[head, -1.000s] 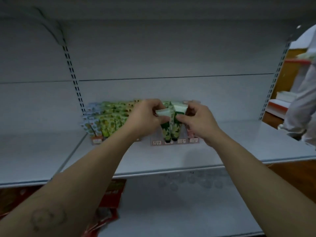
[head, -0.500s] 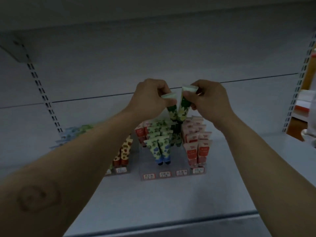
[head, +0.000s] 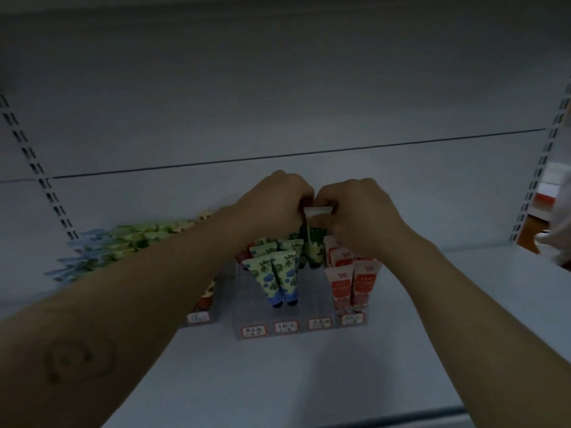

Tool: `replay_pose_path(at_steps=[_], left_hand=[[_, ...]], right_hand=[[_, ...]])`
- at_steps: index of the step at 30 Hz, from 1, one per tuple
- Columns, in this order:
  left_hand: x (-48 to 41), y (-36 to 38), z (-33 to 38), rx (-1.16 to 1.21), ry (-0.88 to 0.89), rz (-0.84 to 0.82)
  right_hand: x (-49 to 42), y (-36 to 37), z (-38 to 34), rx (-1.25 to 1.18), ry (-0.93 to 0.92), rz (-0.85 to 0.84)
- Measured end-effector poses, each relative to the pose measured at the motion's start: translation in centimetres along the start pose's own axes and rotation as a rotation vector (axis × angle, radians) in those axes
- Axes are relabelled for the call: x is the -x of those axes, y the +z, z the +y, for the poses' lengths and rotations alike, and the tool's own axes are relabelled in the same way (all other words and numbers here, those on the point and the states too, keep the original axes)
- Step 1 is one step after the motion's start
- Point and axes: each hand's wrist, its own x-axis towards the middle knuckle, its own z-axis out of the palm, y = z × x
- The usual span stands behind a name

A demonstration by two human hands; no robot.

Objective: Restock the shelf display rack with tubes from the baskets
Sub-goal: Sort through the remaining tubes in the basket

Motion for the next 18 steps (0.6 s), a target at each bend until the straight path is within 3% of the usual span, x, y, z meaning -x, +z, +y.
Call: replay_pose_path(at_steps=[4, 11, 18], left_hand=[[-0.7, -0.6, -0.1, -0.058, 0.041, -0.052], [-1.4, -3.6, -1.2, -0.020, 0.100, 0.021], [-1.5, -0.6, -2.0, -0.046, 0.089, -0.112]], right_hand=[[0.0, 0.1, -0.2, 0.044, -0.050, 0.022], [-0.9, -2.0, 0.0, -0.033, 0.092, 0.134], [-1.1, 0.7, -0.4, 0.037, -0.003, 0.030]])
